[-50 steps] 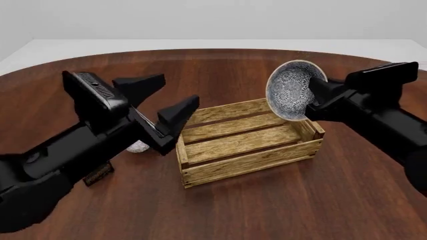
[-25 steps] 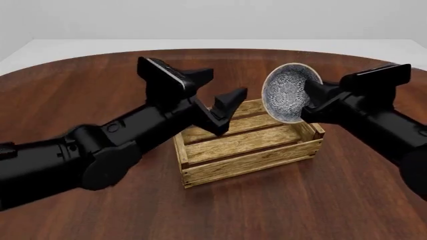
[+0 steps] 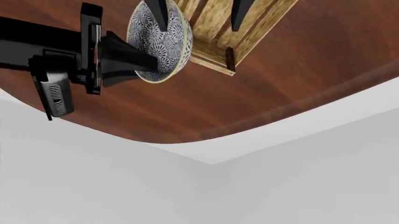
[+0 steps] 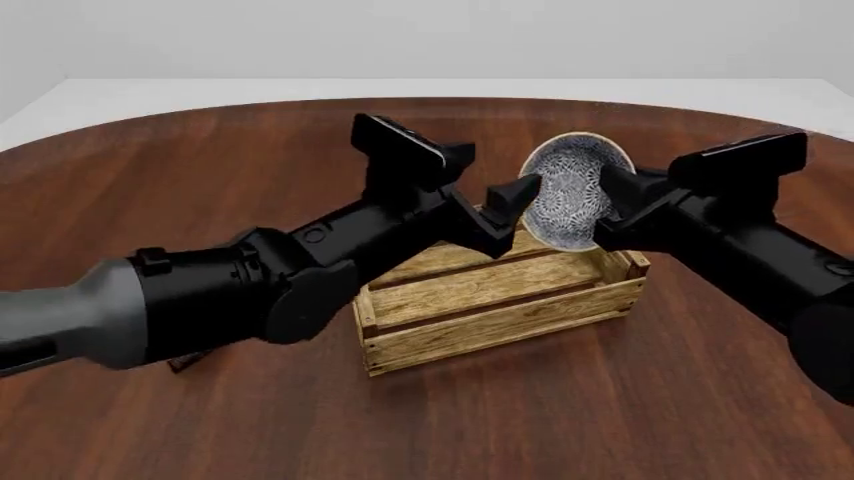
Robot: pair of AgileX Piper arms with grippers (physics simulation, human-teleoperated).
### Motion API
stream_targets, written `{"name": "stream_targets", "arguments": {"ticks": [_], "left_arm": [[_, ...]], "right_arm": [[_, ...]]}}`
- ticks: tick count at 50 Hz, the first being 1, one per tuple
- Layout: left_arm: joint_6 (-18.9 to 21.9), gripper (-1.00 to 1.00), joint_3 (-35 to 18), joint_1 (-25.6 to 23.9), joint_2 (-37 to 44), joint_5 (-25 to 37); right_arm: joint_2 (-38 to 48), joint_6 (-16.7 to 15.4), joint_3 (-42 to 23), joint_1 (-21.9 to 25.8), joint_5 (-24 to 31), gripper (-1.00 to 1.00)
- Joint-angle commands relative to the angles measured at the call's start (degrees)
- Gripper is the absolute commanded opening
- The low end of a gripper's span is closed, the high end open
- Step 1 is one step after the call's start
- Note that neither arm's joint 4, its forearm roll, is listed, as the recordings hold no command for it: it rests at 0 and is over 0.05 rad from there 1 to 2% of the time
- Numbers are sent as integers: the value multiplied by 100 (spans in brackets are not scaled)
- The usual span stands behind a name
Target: Stack the right bowl on the left bowl and place them in the tray.
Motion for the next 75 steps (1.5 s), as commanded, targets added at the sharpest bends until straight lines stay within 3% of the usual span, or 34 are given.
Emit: {"name": "stream_targets", "arguments": {"ticks": [1, 34, 35, 54, 55, 75], "left_arm": [[-111, 100, -253, -36, 424, -15], [-281, 100, -838, 29, 1381, -40], [-292, -100, -821, 67, 1380, -71], [-285, -100, -815, 94, 1381, -66], [-278, -100, -823, 107, 1388, -63], [-210, -100, -1252, 896, 1587, 176]], "right_arm": [[-191, 23, -33, -136, 236, -100], [-214, 24, -58, -103, 267, -100], [-217, 26, -57, -102, 268, -100], [-329, 58, -68, -86, 339, -100], [-338, 63, -70, -86, 349, 100], [-595, 101, -100, -58, 539, 100]]}}
